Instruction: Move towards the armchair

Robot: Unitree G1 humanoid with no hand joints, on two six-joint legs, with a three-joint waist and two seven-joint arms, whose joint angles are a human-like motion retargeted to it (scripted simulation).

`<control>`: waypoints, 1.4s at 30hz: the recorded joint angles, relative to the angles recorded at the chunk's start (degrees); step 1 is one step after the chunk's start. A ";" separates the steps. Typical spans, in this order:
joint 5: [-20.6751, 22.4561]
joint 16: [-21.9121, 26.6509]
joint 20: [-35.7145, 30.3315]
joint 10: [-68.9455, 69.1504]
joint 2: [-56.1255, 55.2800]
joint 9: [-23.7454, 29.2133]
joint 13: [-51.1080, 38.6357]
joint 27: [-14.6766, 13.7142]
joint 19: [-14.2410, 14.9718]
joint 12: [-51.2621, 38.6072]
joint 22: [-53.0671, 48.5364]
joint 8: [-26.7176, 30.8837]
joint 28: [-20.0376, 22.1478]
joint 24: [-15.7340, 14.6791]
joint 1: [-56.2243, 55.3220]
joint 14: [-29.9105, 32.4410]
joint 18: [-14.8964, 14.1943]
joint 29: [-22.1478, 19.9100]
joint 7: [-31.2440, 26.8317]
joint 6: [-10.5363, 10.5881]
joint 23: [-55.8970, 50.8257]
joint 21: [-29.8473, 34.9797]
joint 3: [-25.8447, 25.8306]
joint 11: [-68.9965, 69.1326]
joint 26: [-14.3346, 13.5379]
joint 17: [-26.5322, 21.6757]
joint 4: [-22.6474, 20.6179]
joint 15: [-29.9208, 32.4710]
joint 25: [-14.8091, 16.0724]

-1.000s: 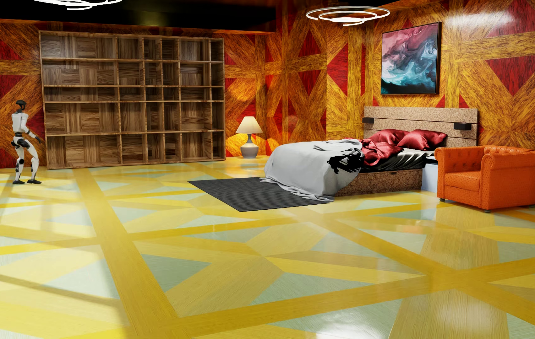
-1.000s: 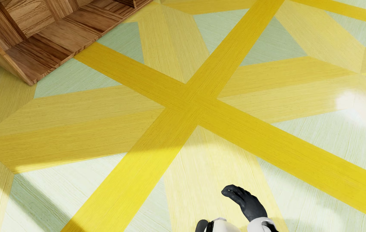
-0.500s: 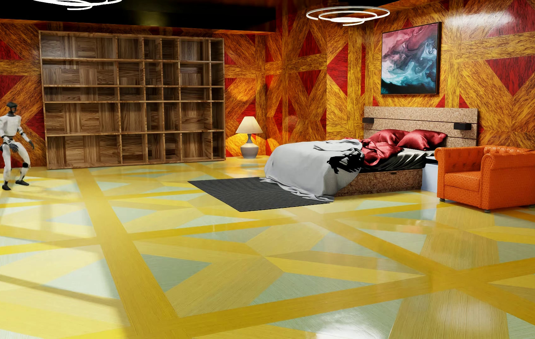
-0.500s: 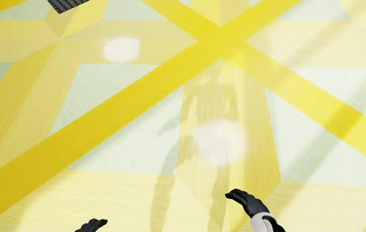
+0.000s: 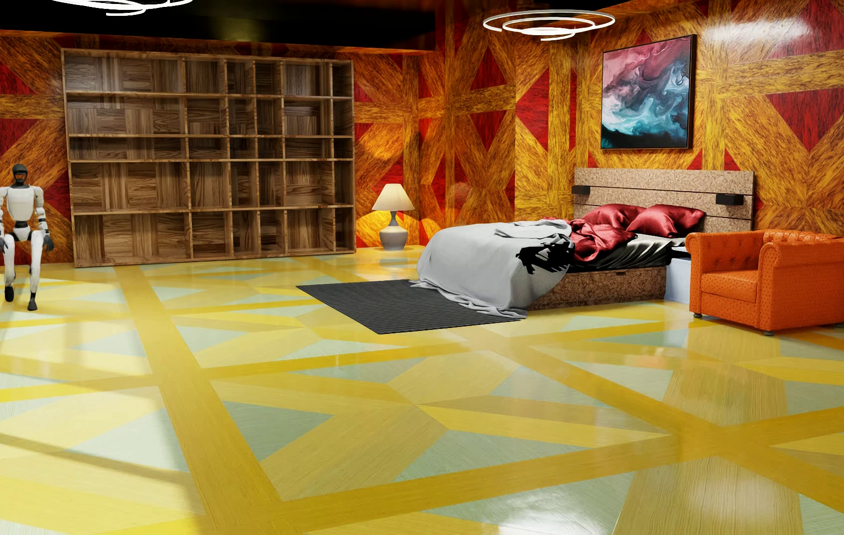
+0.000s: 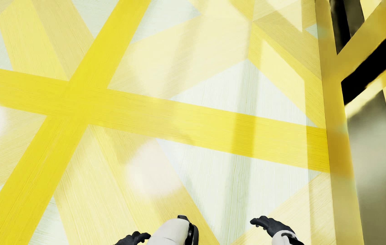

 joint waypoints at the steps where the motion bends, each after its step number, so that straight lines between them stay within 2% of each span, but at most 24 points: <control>1: -3.69 -0.42 2.32 -3.00 -7.55 -0.12 1.54 1.44 -3.71 -1.90 -3.92 -1.24 5.27 -2.59 5.47 -1.68 0.21 4.12 -0.61 -0.71 5.95 2.45 -0.54 0.48 -3.06 -1.86 -2.49 -4.38 -2.79; 3: -8.54 -0.09 2.89 -9.77 -18.69 -0.65 7.45 1.82 -5.75 -5.41 -11.62 -3.56 10.44 -9.96 16.67 -2.71 0.58 8.21 -4.35 -1.15 11.14 1.66 -1.89 -10.14 -10.02 -4.34 -6.99 -10.22 -3.73; 6: -12.77 4.21 -3.40 -19.11 -23.63 -2.00 20.29 -2.97 -5.92 -10.27 -22.91 -6.49 11.06 -15.50 33.12 -0.39 0.87 4.70 -13.31 -0.55 6.27 -8.40 -4.49 -46.65 -14.19 -5.10 -9.04 -11.43 2.75; 8: -11.95 6.73 -6.92 -20.96 -21.71 -2.97 27.27 -3.22 -0.31 -10.94 -28.22 -2.42 11.97 -17.39 42.64 3.38 2.11 0.33 -17.46 0.86 2.44 -14.66 -6.84 -63.84 -14.66 -3.04 -6.51 -10.75 5.10; 9: -10.85 7.90 -7.82 -18.44 -21.62 -3.34 29.11 -2.20 1.70 -9.84 -29.68 -1.14 12.34 -18.46 45.70 6.29 2.46 -1.03 -18.08 2.01 1.80 -16.80 -7.97 -60.62 -13.99 -1.37 -4.26 -7.82 5.30; 10: -9.24 8.82 -8.26 -11.79 -22.26 -3.48 29.51 -0.89 2.75 -7.88 -30.27 -0.95 12.41 -19.35 46.41 11.20 -0.09 -1.98 -17.61 3.49 2.47 -18.15 -8.82 -52.04 -12.65 0.30 -1.87 -2.49 4.99; 12: -8.30 8.39 -8.82 11.00 -21.52 -3.07 25.44 3.19 2.00 -2.89 -27.81 -4.26 11.69 -18.69 38.57 22.79 -13.63 -2.09 -10.05 6.91 7.58 -17.15 -9.37 -37.76 -8.34 2.73 5.39 -6.09 1.13; 14: -8.37 6.04 -11.89 28.63 -14.53 -2.65 17.19 6.24 0.38 0.42 -18.88 -9.23 8.47 -12.80 22.66 18.06 -13.32 1.45 -3.23 9.82 11.07 -11.37 -8.36 -35.38 -2.67 4.31 8.62 -13.29 -6.39; 15: -8.84 5.19 -14.66 30.49 -9.00 -2.74 13.40 4.64 0.50 1.05 -12.23 -12.44 5.16 -9.54 14.73 15.19 -12.39 1.16 -0.35 10.74 9.24 -10.07 -7.81 -37.63 -0.54 4.92 8.64 -15.32 -8.00; 18: -6.84 6.25 -20.72 15.31 9.92 -3.81 5.27 -6.31 1.34 3.02 6.89 -23.02 -10.37 -5.45 -2.82 8.23 -9.98 -8.59 4.92 11.94 -2.55 -16.09 -5.92 -48.85 -1.23 6.13 10.95 -17.23 0.84; 20: -2.86 9.10 -19.54 -4.33 20.93 -4.64 -1.12 -8.74 2.37 5.89 11.88 -26.56 -16.27 -5.18 -10.10 7.72 -7.29 -14.89 3.48 11.88 -10.97 -18.94 -4.37 -57.05 -3.66 6.27 11.96 -16.73 8.34; 21: -0.87 9.60 -15.92 -13.85 25.75 -4.99 -3.66 -9.25 2.73 7.88 12.60 -26.85 -14.28 -6.63 -12.32 7.83 -6.09 -17.55 2.11 11.51 -15.93 -19.39 -3.59 -60.43 -2.57 6.39 12.15 -15.64 11.82; 23: 0.75 7.24 -3.36 -20.47 33.26 -5.52 -4.35 -11.78 2.79 11.83 14.51 -24.47 -2.16 -12.94 -13.20 7.16 -4.67 -18.37 2.60 10.13 -25.78 -19.16 -2.04 -61.23 5.52 6.73 13.01 -9.93 15.80; 25: -3.04 1.27 7.12 -12.39 33.51 -5.76 -0.23 -11.80 1.56 14.23 14.52 -18.55 8.06 -17.34 -10.45 12.67 1.63 -14.31 5.60 7.50 -31.81 -17.21 -1.07 -47.65 13.70 5.21 12.44 4.25 10.65; 27: -7.84 -3.07 8.48 -4.38 21.67 -4.79 4.15 -8.60 -2.55 12.22 13.08 -11.49 4.87 -16.97 -6.65 10.10 3.68 -10.35 7.13 3.73 -31.79 -14.18 -1.84 -21.02 11.43 2.63 7.97 13.84 0.20; 28: -6.53 -3.51 5.74 -3.18 12.30 -4.12 5.64 -6.78 -2.35 9.00 12.28 -5.77 4.18 -13.26 -3.67 6.64 3.38 -7.82 7.45 2.11 -28.34 -12.30 -2.49 -9.60 10.26 2.10 4.73 9.76 -2.42; 30: -4.92 -4.40 1.77 -6.61 -5.72 -3.43 7.30 -4.20 -3.50 1.36 6.86 0.02 10.62 -5.97 4.95 1.86 2.94 1.18 5.41 0.36 -14.96 -8.10 -3.05 -1.16 9.70 1.32 -1.31 0.32 -2.88; 32: -6.62 -6.46 2.05 -12.96 -17.88 -3.32 9.49 -2.56 -6.91 -5.28 -1.60 -2.65 10.27 -9.00 15.21 -0.79 3.08 11.43 -0.46 0.33 -1.07 -3.92 -3.75 -11.70 2.08 0.26 -5.25 -6.78 -5.91; 34: -5.81 -5.12 -3.18 -19.36 -23.14 -3.47 13.22 -1.88 -7.08 -12.01 -10.41 -6.52 5.06 -10.46 25.79 -2.38 3.03 15.75 -7.54 1.01 5.13 -3.27 -5.19 -34.29 -5.91 0.75 -6.37 -8.97 -8.99; 37: -2.77 -0.27 -11.99 -25.08 -23.10 -3.32 21.09 -2.86 0.65 -19.65 -22.19 -8.35 9.11 -7.20 41.29 -1.76 2.06 7.56 -16.27 1.60 3.12 -10.49 -8.06 -65.09 -13.05 4.45 -4.43 -9.10 -6.35; 39: -1.78 1.50 -13.79 -19.83 -23.70 -3.23 24.98 -2.38 -2.01 -19.09 -24.04 -9.76 11.29 -11.31 48.22 4.46 -0.34 1.08 -18.18 2.71 1.92 -14.82 -10.32 -56.16 -13.88 7.22 -2.12 -8.81 -4.90; 40: -0.88 2.81 -14.52 -13.29 -23.73 -3.24 25.75 -1.72 -5.63 -17.14 -23.49 -10.41 10.93 -13.68 48.94 11.63 -6.16 -0.11 -19.44 3.77 2.26 -16.31 -11.33 -48.33 -12.54 8.91 -0.86 -4.67 -4.55; 41: -0.52 4.31 -15.59 -3.07 -23.02 -3.06 25.41 -1.27 -7.30 -14.89 -22.08 -12.27 9.84 -14.86 46.69 20.14 -16.48 0.41 -20.77 5.03 3.15 -17.42 -12.11 -41.57 -10.25 10.50 0.05 -3.60 -4.30; 42: -0.07 5.35 -16.85 9.35 -21.38 -2.72 23.79 -1.04 -9.70 -12.77 -19.27 -14.26 8.50 -14.89 41.00 26.93 -22.42 2.15 -20.50 6.32 4.26 -17.99 -12.76 -37.05 -7.26 11.49 0.97 -7.49 -4.68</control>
